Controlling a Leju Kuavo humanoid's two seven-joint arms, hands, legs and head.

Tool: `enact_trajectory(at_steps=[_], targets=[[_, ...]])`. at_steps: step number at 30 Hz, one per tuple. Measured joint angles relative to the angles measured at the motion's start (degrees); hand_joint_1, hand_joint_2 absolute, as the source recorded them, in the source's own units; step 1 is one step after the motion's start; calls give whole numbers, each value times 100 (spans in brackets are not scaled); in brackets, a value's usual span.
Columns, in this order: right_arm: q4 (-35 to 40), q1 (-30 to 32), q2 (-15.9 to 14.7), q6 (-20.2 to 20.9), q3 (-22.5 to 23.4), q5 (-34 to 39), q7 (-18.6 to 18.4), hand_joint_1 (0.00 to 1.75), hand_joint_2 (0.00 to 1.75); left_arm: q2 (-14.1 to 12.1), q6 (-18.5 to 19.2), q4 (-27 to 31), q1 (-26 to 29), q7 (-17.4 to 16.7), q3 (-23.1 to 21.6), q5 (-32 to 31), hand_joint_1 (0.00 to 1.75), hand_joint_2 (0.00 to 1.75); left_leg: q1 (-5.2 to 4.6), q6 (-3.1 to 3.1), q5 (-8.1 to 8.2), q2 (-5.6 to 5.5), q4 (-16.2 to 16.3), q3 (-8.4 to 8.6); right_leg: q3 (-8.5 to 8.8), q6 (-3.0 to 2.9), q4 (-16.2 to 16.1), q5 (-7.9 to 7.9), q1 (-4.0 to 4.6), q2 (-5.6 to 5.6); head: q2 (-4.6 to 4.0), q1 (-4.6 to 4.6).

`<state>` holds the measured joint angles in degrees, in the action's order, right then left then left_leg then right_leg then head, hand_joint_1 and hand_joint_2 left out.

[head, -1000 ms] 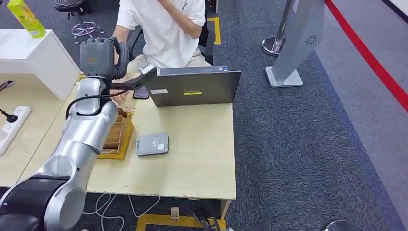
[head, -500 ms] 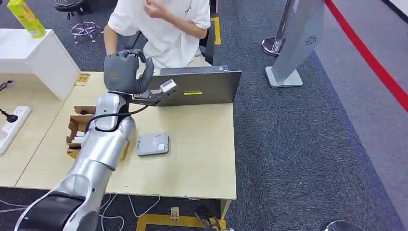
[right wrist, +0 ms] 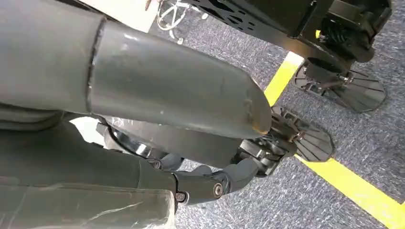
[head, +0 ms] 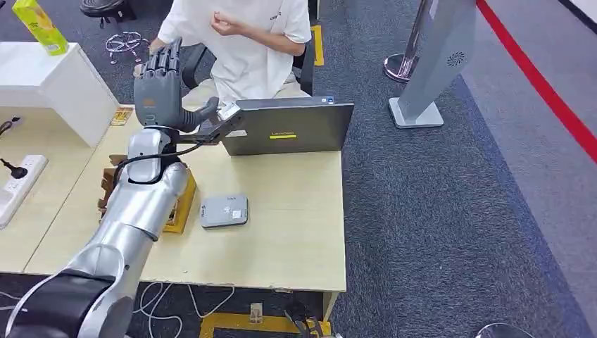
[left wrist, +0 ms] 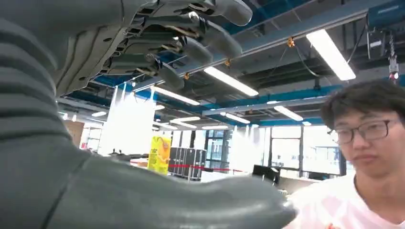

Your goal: Pass the card to the sensor for recognition and then transmit it.

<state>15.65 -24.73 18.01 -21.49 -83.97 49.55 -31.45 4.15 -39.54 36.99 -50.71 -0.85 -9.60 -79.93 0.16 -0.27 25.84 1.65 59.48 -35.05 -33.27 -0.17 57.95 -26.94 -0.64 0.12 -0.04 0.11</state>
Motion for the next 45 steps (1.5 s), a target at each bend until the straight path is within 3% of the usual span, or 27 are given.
enact_trajectory(at_steps=[10,17,22,23,24,34,45], targets=[[0,-1,0,24,-2,0,-35,0,0,-66,7,-536,-209,-229,2,39,0,175,0,0,0,-1,0,0,0,2,1,2,-2,0,-2,-2],[-7,0,0,37,-4,0,-20,0,0,-81,15,-770,-260,-651,2,-111,0,175,0,0,0,0,0,-1,-1,2,0,1,-2,0,-2,-2],[-7,0,0,42,-4,7,-20,0,0,-87,31,-892,-292,-739,2,-144,0,175,0,0,0,0,0,-1,-1,2,0,2,-2,0,0,-2],[-7,0,0,42,-4,7,-22,0,0,-90,31,-910,-294,-739,2,-144,17,175,0,0,0,0,0,-1,-1,2,0,2,-2,0,0,-2],[-7,0,0,42,-4,7,-24,0,0,-90,31,-927,-299,-739,2,-146,175,175,0,0,0,0,0,-1,-1,2,0,2,-2,0,-2,-2],[-7,0,0,41,-4,15,-31,0,0,-81,44,-1030,-310,-400,2,-96,175,175,0,0,0,0,0,-1,-2,3,0,2,-2,0,-2,0],[-7,0,0,41,-4,15,-31,0,0,-76,181,-1067,-313,-336,2,-157,175,175,0,0,-1,0,0,-1,-2,2,1,2,-2,0,0,-2]])
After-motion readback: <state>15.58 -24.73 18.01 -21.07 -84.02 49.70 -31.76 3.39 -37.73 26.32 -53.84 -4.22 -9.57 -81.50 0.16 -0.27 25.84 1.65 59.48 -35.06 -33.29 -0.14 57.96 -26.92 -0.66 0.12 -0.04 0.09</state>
